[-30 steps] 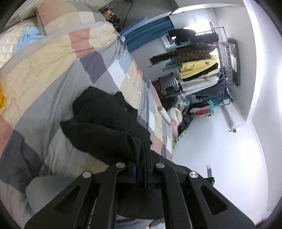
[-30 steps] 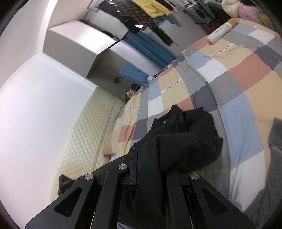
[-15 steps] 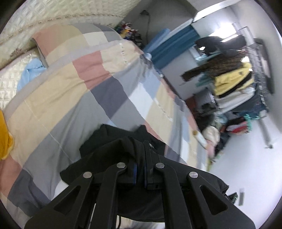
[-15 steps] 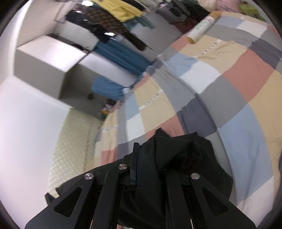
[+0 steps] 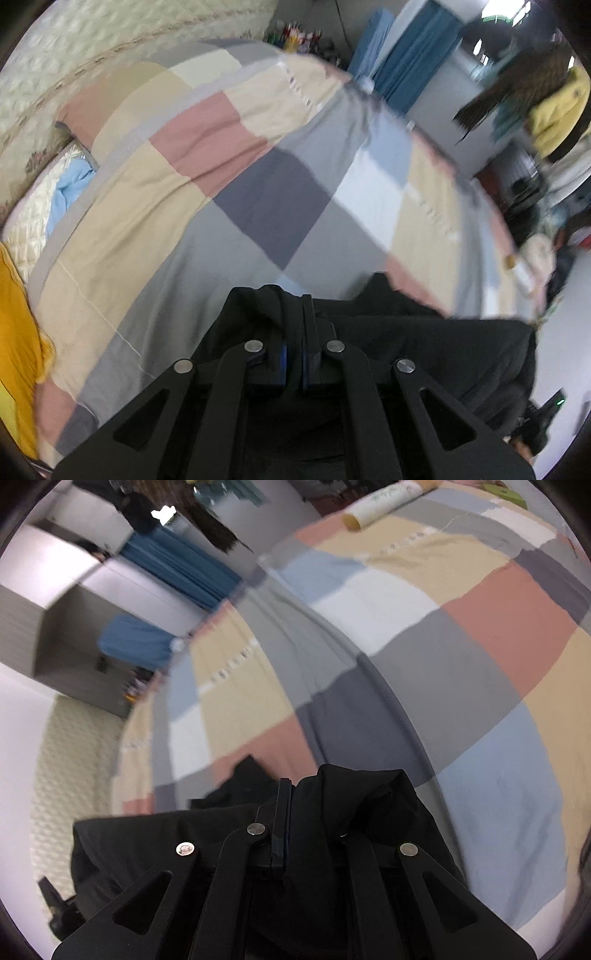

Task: Fold large clothes

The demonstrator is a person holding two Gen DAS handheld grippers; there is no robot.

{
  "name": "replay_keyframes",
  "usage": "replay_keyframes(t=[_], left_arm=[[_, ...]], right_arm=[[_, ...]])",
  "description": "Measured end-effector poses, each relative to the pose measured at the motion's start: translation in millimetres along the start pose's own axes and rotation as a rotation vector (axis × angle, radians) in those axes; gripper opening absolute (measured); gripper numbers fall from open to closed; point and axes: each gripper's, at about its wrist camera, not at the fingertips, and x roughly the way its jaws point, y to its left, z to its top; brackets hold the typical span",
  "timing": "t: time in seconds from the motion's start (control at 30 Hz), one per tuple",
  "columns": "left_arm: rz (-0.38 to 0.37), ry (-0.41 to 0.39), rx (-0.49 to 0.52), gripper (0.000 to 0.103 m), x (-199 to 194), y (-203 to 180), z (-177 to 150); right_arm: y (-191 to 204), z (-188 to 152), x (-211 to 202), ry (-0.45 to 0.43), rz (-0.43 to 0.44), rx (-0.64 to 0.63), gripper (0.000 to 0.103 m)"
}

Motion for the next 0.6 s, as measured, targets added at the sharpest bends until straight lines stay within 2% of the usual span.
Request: replay_keyframes(t=[0.13, 0.3, 0.47, 0.6], left_arm=[[0.074, 0.059, 0.052, 0.005, 43.9, -11.2, 1.1], [0.107, 0.125, 0.058, 0.005, 87.0, -12.3, -2.7], [0.103, 0.157, 0.058, 0.005, 98.0, -11.6, -4.9], [0.086, 0.172, 0.069, 0.005, 87.8, -10.1, -12.7]], right_arm=[[6.6, 1.1, 40.5, 0.045, -0.080, -0.068, 0.003], [14.2, -4.7, 80.5, 0.092, -0.132, -0.162, 0.001], [4.1, -5.6, 89.0, 0.117, -0.102, -0.129, 0.001], [-5.2, -4.9, 73.4, 0.154, -0.016, -0.090, 0.007]])
